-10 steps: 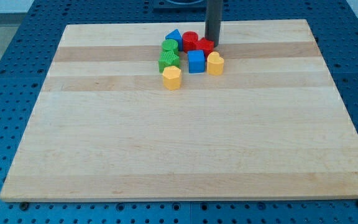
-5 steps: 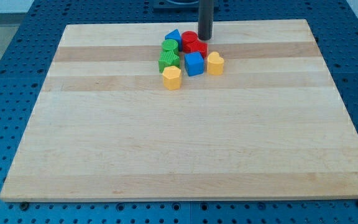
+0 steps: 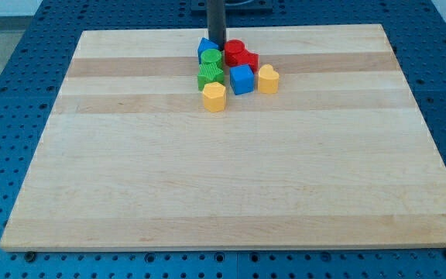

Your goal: Push the red circle into the green circle

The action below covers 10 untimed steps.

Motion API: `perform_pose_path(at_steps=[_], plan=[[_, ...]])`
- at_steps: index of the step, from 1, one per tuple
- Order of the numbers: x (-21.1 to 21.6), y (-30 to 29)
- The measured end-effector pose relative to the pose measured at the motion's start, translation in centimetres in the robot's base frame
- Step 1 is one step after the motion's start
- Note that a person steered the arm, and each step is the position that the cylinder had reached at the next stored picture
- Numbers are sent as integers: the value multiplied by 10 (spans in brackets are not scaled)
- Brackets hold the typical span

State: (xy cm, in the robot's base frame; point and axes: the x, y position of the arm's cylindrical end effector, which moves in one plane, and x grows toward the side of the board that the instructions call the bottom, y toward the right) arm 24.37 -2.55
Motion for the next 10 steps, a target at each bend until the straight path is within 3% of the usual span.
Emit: perform_pose_path(at_steps=[5, 10], plan=[[-32, 84], [3, 85]])
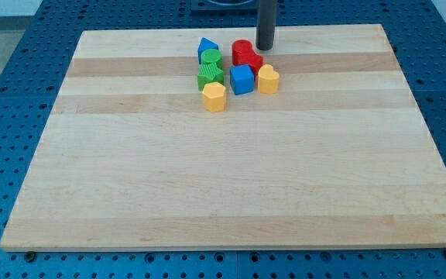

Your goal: Push the red circle into the green circle

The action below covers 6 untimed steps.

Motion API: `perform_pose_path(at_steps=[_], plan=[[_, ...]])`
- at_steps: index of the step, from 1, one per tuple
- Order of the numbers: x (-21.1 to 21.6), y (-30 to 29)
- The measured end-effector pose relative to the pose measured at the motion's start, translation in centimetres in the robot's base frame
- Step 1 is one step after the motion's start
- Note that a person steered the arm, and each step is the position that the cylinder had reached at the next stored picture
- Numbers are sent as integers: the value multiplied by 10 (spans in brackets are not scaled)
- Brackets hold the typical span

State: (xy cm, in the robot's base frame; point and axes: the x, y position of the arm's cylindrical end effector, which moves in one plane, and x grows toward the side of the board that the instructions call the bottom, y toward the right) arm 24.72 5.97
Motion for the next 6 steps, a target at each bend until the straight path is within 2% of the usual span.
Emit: perform_pose_path(at_steps=[6], plan=[[24, -39]])
